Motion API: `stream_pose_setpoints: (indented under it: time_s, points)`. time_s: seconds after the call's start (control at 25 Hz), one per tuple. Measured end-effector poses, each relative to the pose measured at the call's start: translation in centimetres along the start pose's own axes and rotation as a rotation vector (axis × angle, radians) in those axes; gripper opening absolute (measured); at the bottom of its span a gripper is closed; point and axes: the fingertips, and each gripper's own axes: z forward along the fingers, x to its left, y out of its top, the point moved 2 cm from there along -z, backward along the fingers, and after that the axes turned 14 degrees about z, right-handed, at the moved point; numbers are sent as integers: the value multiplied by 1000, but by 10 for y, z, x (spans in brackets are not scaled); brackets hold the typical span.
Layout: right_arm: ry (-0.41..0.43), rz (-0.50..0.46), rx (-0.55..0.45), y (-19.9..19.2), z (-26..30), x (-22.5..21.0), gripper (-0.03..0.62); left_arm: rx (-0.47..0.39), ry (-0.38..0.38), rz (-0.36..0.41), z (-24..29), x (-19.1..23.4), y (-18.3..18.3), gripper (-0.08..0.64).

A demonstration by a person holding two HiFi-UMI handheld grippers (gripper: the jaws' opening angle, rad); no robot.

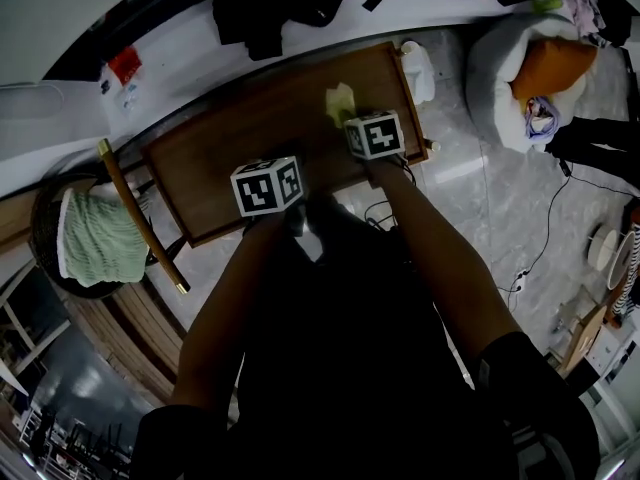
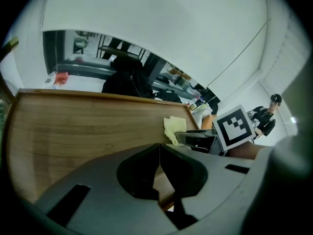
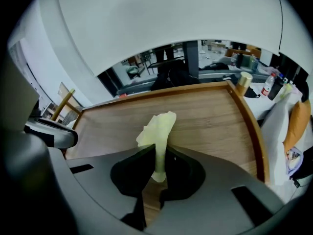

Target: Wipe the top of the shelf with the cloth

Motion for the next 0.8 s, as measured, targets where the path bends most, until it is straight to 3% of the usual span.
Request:
stream_pose_setpoints:
  time_s: [0.32,0.56,0.8]
  points:
    - [-100,113,-40,14,-26,-65,42,8,-29,43,13,-23,12,12]
    - [-232,224,-58,14,-46,-107,41,9,-35,51,12,-26,9,12]
    - [-322,242,-53,11,-59,-119,41,-28,-21,23,-6,-14,8,12]
